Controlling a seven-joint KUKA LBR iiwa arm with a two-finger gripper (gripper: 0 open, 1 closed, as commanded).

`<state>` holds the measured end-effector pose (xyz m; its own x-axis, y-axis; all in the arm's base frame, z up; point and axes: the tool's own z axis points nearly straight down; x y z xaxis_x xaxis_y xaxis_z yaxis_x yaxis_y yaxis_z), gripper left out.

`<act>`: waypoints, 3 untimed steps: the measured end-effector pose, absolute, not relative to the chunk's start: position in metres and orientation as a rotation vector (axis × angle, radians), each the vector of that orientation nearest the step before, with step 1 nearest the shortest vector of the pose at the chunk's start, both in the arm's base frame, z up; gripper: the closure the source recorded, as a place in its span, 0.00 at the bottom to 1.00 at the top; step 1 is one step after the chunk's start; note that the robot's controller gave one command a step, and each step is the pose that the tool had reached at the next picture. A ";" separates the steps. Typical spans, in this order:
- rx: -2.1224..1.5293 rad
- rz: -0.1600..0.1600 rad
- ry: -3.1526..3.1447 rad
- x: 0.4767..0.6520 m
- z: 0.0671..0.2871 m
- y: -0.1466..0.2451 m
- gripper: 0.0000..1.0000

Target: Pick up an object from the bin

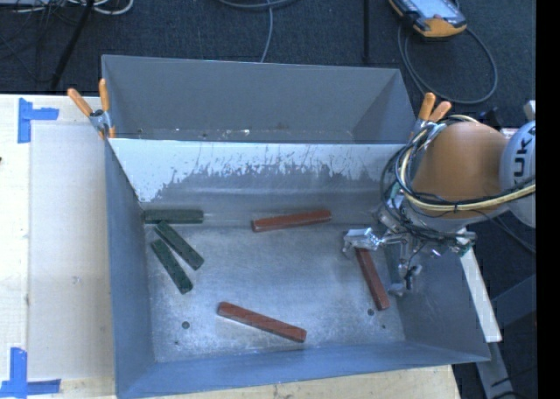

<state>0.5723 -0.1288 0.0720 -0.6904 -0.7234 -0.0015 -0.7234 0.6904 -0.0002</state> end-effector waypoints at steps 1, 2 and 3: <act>-1.429 0.002 2.795 0.585 0.070 -0.121 1.00; -1.428 0.002 2.795 0.585 0.070 -0.121 1.00; -1.430 0.008 2.800 0.583 0.075 -0.120 1.00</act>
Offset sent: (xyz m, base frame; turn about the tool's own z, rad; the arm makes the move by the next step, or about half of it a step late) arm 0.0000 0.0000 0.0000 0.0000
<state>0.5835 -0.1202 0.0748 -0.5865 -0.8099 0.0000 -0.8099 0.5865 0.0060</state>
